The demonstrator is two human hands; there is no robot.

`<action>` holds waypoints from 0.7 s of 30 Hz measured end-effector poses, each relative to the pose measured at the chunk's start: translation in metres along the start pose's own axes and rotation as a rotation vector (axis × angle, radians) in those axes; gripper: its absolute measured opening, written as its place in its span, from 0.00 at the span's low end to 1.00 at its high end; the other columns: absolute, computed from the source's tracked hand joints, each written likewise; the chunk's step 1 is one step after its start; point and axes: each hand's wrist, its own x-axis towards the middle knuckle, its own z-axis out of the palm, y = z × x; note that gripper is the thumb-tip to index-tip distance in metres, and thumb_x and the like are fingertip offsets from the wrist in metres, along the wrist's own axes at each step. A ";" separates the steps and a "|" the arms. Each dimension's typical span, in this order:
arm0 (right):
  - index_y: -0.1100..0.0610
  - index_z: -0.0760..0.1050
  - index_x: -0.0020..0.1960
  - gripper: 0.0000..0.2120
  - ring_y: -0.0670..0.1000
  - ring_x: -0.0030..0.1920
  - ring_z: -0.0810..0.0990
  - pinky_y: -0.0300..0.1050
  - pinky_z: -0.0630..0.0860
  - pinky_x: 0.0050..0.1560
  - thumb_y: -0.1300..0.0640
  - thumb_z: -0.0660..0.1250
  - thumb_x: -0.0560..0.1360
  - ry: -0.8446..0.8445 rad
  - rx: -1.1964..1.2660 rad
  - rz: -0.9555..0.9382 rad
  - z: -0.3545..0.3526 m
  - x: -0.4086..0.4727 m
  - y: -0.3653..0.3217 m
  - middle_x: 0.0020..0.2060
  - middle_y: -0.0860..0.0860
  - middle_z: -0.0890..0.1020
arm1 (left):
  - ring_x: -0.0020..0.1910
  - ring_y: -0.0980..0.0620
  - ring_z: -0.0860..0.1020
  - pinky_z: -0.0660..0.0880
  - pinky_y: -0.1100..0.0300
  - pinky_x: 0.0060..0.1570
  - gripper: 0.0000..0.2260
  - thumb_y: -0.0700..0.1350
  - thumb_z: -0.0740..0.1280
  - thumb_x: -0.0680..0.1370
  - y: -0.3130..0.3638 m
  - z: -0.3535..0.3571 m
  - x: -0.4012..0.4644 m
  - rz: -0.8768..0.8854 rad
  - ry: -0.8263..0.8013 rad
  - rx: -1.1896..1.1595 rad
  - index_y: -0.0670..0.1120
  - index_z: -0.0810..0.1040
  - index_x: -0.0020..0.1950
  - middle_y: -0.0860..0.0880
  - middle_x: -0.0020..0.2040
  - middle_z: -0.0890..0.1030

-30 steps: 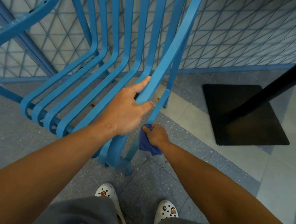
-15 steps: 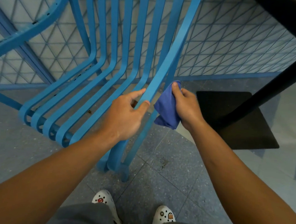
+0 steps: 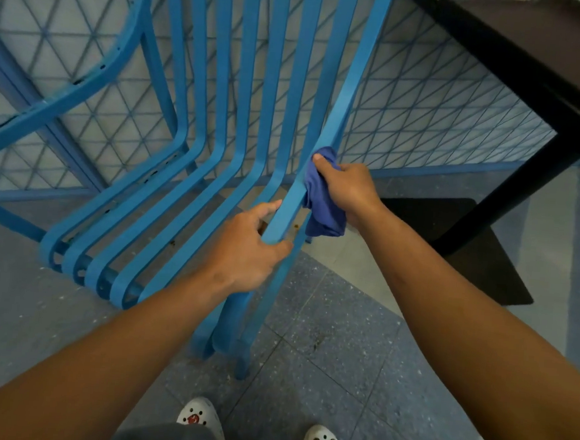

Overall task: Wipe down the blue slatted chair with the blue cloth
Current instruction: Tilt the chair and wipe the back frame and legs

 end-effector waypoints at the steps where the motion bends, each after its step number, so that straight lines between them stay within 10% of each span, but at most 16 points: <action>1: 0.55 0.64 0.29 0.27 0.50 0.24 0.64 0.42 0.62 0.26 0.41 0.70 0.77 -0.003 0.008 0.018 0.000 0.000 -0.001 0.23 0.52 0.65 | 0.27 0.59 0.78 0.73 0.64 0.27 0.28 0.42 0.72 0.78 0.001 -0.001 0.001 0.000 -0.027 -0.002 0.57 0.69 0.76 0.54 0.43 0.82; 15: 0.54 0.61 0.30 0.26 0.51 0.26 0.61 0.43 0.60 0.28 0.42 0.64 0.81 -0.084 -0.097 0.046 -0.004 -0.017 0.000 0.25 0.53 0.62 | 0.44 0.41 0.81 0.78 0.50 0.36 0.33 0.37 0.67 0.79 -0.003 -0.009 -0.015 0.031 -0.147 0.041 0.59 0.62 0.80 0.46 0.57 0.82; 21: 0.57 0.65 0.33 0.25 0.52 0.27 0.62 0.41 0.60 0.25 0.42 0.64 0.81 -0.098 -0.136 0.015 -0.009 -0.031 0.005 0.26 0.55 0.64 | 0.43 0.48 0.80 0.74 0.63 0.34 0.34 0.36 0.67 0.80 -0.005 -0.013 -0.027 0.054 -0.173 0.039 0.68 0.61 0.75 0.56 0.56 0.80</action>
